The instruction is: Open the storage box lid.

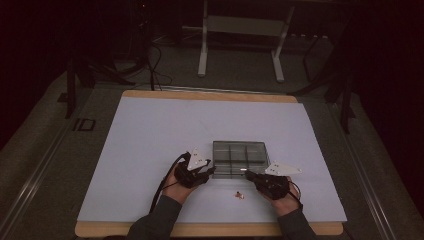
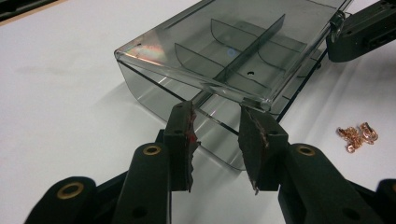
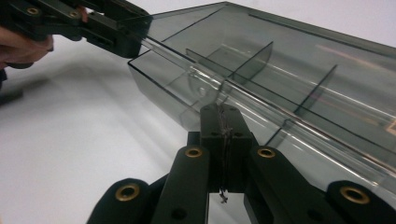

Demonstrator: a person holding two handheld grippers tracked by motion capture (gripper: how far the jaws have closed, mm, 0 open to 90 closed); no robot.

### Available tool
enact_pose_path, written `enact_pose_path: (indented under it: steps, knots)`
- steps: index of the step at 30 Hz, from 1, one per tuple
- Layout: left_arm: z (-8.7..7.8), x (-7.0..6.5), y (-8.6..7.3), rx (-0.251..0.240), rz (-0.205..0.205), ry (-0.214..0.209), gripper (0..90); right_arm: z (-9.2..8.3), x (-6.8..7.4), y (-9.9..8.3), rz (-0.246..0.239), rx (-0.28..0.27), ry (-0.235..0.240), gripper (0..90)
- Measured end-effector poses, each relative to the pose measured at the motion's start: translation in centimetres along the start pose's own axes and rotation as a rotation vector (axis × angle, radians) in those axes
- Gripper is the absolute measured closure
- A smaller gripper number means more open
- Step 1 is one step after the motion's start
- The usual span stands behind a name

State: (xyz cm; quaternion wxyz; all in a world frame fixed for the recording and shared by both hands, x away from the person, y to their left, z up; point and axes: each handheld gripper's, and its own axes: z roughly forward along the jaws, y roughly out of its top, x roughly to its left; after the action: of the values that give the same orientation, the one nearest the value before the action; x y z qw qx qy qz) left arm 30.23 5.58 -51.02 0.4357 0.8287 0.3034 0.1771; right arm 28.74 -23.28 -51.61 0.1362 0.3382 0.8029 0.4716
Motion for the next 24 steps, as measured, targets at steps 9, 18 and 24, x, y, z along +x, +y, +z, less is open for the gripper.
enact_pose_path:
  steps: [9,18,24]
  knots:
    - [0.1,-0.5,0.3,-0.003,0.020,-0.005,64.1,-0.4,-0.3,-0.1,0.004,-0.012,-0.018,89.1]
    - [0.0,-0.6,0.7,-0.011,0.036,0.011,62.9,-0.7,-0.6,-0.1,0.008,-0.023,-0.048,89.0]
    - [-0.2,-0.6,1.0,-0.026,0.041,0.027,61.7,-0.7,-0.5,-0.2,0.004,-0.023,-0.056,89.0]
